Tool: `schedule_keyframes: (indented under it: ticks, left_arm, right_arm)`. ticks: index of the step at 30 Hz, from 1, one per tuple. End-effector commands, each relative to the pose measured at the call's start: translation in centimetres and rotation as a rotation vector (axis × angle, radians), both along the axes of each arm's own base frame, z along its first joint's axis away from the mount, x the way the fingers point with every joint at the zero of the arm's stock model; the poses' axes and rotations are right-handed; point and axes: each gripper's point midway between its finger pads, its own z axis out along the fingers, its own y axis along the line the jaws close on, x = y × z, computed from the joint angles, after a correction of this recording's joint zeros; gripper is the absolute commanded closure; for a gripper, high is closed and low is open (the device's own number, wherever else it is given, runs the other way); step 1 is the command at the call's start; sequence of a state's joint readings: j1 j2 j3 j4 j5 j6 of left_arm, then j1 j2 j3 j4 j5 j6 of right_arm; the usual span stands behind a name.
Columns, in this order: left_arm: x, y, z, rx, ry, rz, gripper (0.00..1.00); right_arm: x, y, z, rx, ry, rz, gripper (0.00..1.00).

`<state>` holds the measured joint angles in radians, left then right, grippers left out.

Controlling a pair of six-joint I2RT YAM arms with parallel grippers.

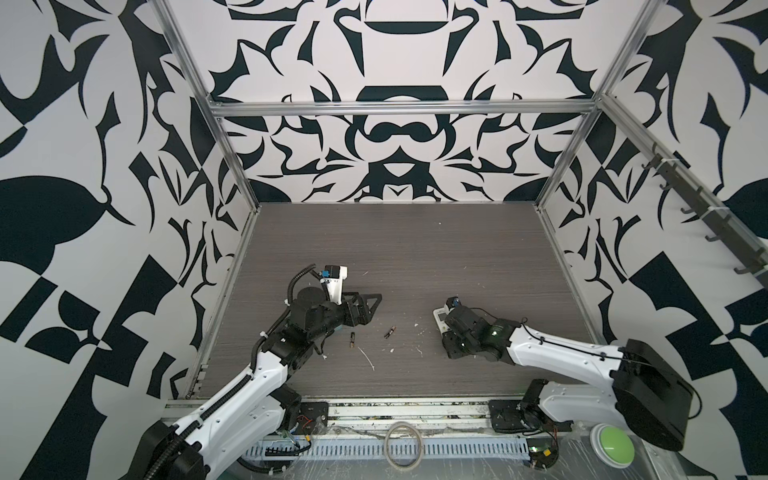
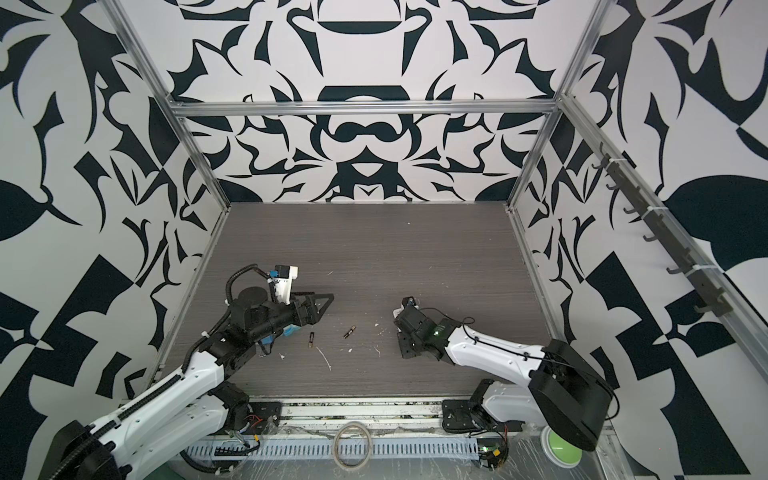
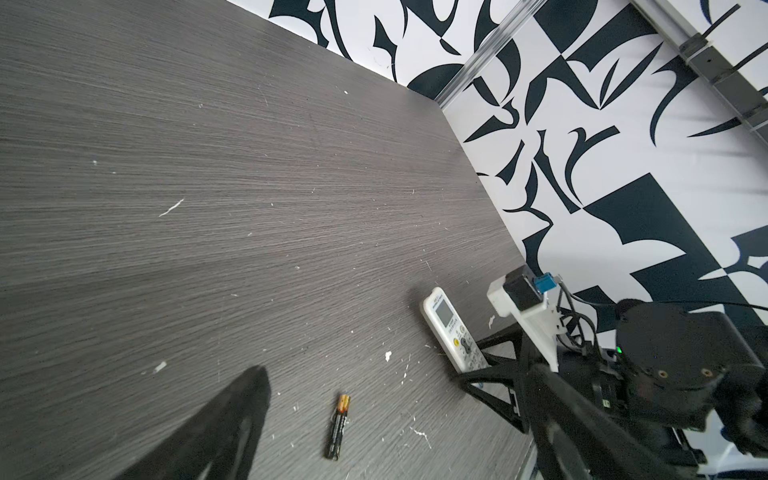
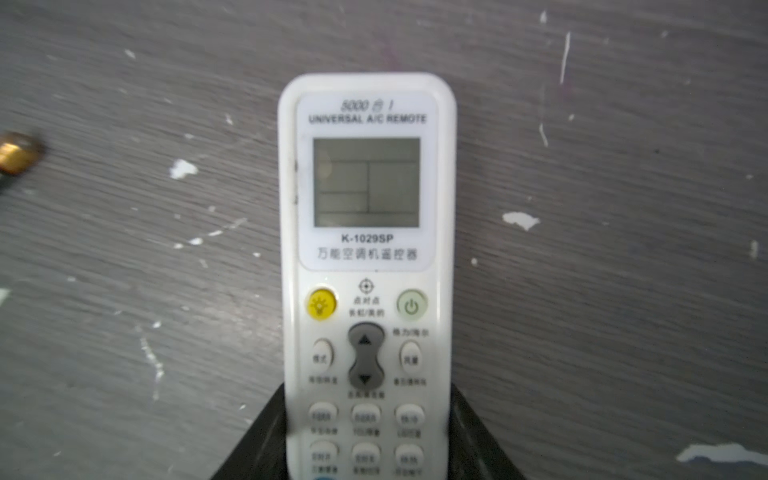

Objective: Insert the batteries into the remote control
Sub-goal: 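Lower the right gripper and close it on the white remote's lower end, then lift the remote with the right gripper and turn it upright toward the left gripper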

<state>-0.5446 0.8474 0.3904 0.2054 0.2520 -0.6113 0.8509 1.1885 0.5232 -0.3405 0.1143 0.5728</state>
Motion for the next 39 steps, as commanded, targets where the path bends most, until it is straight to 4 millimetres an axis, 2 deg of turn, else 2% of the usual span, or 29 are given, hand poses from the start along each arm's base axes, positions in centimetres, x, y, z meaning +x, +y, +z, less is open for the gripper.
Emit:
schedule_keyframes:
  ticks: [1, 4, 9, 14, 18, 21, 25, 32, 39]
  left_arm:
    - [-0.3, -0.7, 1.8, -0.052, -0.022, -0.038, 0.01]
    - [-0.6, -1.0, 3.7, -0.086, -0.051, -0.06, 0.01]
    - [-1.1, -2.0, 6.4, -0.148, -0.083, -0.125, 0.01]
    - [-2.5, -3.9, 8.9, -0.211, -0.117, -0.284, 0.01]
    - [-3.1, -4.3, 10.3, -0.212, -0.144, -0.332, 0.01]
    - [-3.2, -4.5, 11.0, -0.221, -0.152, -0.351, 0.01]
    - [-3.2, -5.1, 10.7, -0.249, -0.137, -0.382, 0.01]
    - [-4.3, -6.4, 11.0, -0.281, -0.162, -0.445, 0.01]
    - [-4.8, -8.1, 11.4, -0.288, -0.17, -0.497, 0.01]
  right_arm:
    - [1.0, 3.0, 3.8, 0.174, -0.102, 0.063, 0.71]
    - [1.0, 4.6, 6.6, 0.267, -0.152, 0.131, 0.75]
    - [0.6, 7.2, 11.0, 0.417, -0.215, 0.253, 0.75]
    - [-0.3, 9.9, 15.8, 0.629, -0.278, 0.357, 0.71]
    - [-1.0, 10.8, 18.9, 0.748, -0.336, 0.418, 0.67]
    - [-1.6, 11.1, 20.3, 0.798, -0.364, 0.457, 0.67]
    - [-2.1, 11.5, 21.1, 0.852, -0.385, 0.498, 0.67]
    - [-2.8, 11.8, 22.9, 0.946, -0.44, 0.549, 0.69]
    - [-3.6, 12.1, 23.9, 1.014, -0.452, 0.613, 0.68]
